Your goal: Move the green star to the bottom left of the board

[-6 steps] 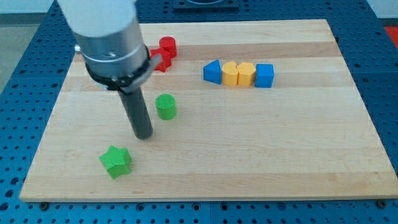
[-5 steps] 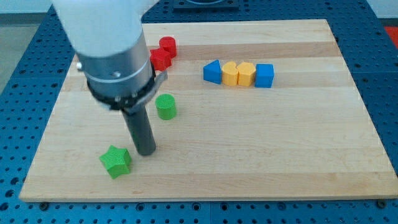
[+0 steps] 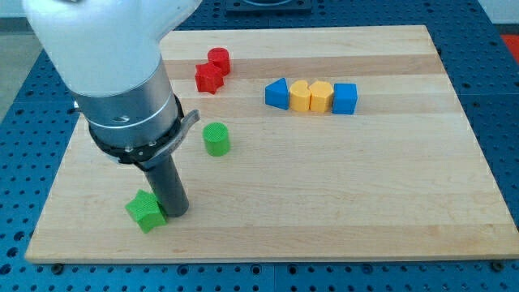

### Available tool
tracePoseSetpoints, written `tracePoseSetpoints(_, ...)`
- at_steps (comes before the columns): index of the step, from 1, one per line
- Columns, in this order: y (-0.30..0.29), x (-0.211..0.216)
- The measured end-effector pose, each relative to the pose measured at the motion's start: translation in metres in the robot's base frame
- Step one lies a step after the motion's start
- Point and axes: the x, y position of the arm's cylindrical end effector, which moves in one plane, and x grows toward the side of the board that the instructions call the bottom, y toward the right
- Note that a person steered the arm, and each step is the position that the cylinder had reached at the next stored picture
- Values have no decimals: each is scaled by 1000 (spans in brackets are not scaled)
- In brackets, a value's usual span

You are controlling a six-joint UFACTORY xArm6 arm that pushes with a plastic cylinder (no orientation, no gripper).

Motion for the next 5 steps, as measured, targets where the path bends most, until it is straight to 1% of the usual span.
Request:
tracePoseSetpoints(3, -41, 1)
tracePoseSetpoints(5, -50, 1)
